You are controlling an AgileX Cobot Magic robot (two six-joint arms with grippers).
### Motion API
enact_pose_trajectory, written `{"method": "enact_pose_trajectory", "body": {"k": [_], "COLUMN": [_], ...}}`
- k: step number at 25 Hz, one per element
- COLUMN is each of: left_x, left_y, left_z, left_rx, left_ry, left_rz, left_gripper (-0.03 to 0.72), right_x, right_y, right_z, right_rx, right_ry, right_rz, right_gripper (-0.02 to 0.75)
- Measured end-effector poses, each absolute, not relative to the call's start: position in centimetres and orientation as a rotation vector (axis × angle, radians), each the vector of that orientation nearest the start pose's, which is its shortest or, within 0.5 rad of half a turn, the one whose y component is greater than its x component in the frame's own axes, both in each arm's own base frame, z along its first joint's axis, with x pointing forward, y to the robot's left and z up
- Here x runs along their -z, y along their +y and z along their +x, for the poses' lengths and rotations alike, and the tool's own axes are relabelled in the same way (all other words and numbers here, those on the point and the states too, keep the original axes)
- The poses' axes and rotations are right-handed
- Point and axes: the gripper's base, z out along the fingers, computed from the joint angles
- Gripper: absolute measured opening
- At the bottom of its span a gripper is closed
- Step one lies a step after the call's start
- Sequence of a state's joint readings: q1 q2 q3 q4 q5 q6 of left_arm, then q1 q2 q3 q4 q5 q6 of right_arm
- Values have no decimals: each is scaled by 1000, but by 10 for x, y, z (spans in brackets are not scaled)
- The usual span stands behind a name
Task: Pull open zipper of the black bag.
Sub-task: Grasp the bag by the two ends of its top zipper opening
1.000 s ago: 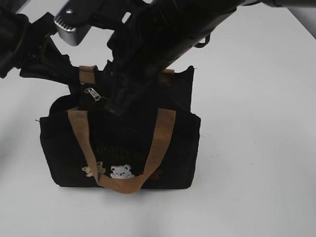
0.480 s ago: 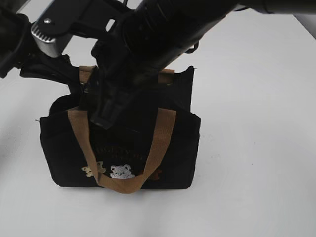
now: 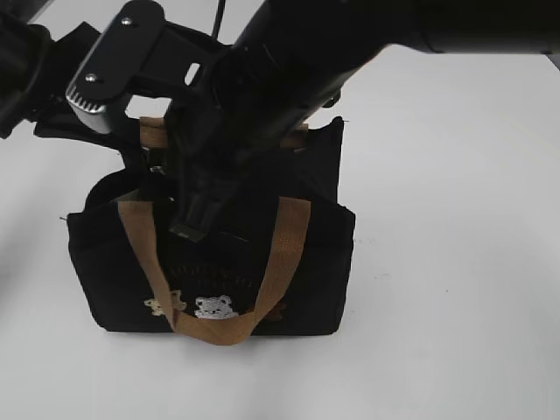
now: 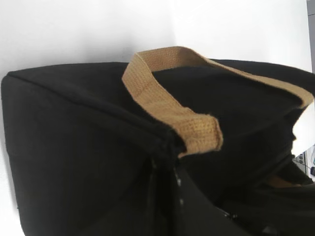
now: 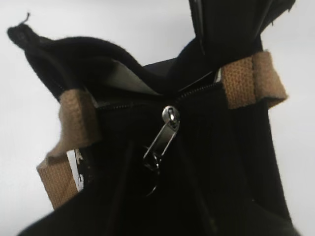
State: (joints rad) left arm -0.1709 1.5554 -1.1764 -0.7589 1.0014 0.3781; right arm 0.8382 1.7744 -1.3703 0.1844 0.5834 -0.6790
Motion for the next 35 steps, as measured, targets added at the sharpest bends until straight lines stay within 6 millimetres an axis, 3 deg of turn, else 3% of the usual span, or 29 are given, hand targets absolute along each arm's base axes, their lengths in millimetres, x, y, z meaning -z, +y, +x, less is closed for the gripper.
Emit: {"method": "enact_pose_trajectory", "body": {"k": [5,9,18,28,31,35], "left_x": [-287,-288,-291,-290,-289,-289], "left_y": [-105,-106,-112,-111,-110,-108], "left_z": [298,298,295,296,297,301], "left_rx": [919,925,1006,951,927,889], "left_ry": [2648,2647,2642,2637,2634,2611], "left_rz": [289,289,282,295,297,282], "left_gripper": [2,2,1,0,0,-1], "right_x": [-264,-265,-293,-296,-295,-300], "right_y": [300,296,276,265,253,221], "right_z": [259,260,250,246,253,270], "right_rx": [-229,-171,-112,-89,-73,-45], "right_ry": [1882,1879,1976,2074,2154,2295], "right_rz": [-1615,-1641,-1556,-1531,-1493,-1361], "right_gripper": [32,32,22,13,13,13]}}
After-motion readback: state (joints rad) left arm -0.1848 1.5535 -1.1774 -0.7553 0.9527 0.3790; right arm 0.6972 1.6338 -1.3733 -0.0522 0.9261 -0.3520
